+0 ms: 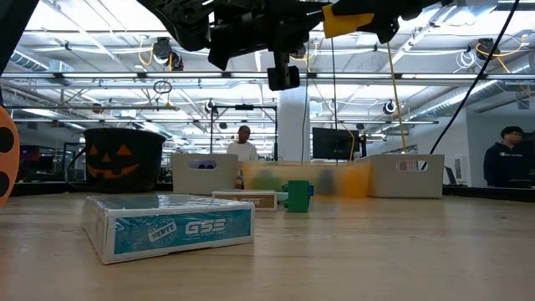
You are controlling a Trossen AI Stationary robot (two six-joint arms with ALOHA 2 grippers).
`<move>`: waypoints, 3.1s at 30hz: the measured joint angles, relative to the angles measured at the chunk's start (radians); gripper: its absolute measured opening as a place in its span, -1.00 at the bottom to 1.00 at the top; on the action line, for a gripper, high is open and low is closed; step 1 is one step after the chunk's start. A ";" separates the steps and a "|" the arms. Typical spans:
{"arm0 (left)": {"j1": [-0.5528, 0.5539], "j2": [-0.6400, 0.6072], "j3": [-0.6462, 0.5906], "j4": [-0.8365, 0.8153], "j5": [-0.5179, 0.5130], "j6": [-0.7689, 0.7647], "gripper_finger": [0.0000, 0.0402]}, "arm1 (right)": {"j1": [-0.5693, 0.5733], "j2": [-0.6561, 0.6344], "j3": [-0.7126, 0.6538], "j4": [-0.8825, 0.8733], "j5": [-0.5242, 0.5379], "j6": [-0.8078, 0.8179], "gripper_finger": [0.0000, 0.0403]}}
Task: Pick & Place Toys
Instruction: Put the yellow game piece into the orange bin
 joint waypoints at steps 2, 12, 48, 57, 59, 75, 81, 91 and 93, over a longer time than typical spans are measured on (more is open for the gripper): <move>-0.004 0.000 0.000 0.000 -0.002 -0.010 -0.90 | 0.000 0.000 0.000 0.000 -0.002 0.009 -0.37; -0.013 0.000 0.000 0.002 -0.073 -0.020 -0.36 | -0.001 0.000 0.000 -0.005 0.005 0.037 -0.37; 0.338 -0.022 -0.002 0.174 0.315 -0.009 0.01 | -0.566 -0.053 0.406 -0.680 -0.323 0.141 -0.37; 0.474 -0.228 -0.002 0.178 0.305 0.115 0.01 | -0.795 0.233 0.669 -0.823 -0.552 0.132 -0.37; 0.499 -0.284 -0.002 0.166 0.297 0.146 0.01 | -0.817 0.304 0.724 -0.858 -0.573 0.129 -0.37; 0.525 -0.645 -0.001 -0.620 -0.106 0.700 0.01 | -0.841 0.739 1.090 -1.063 -0.607 0.037 -0.37; 0.503 -0.719 -0.001 -0.763 -0.158 0.740 0.01 | -0.859 0.821 1.122 -1.071 -0.616 -0.004 -0.37; 0.444 -0.739 -0.001 -0.772 -0.232 0.723 0.01 | -0.886 0.902 1.123 -1.090 -0.593 -0.118 -0.37; 0.434 -0.739 -0.001 -0.770 -0.257 0.722 0.01 | -0.886 0.918 1.123 -1.092 -0.572 -0.145 -0.37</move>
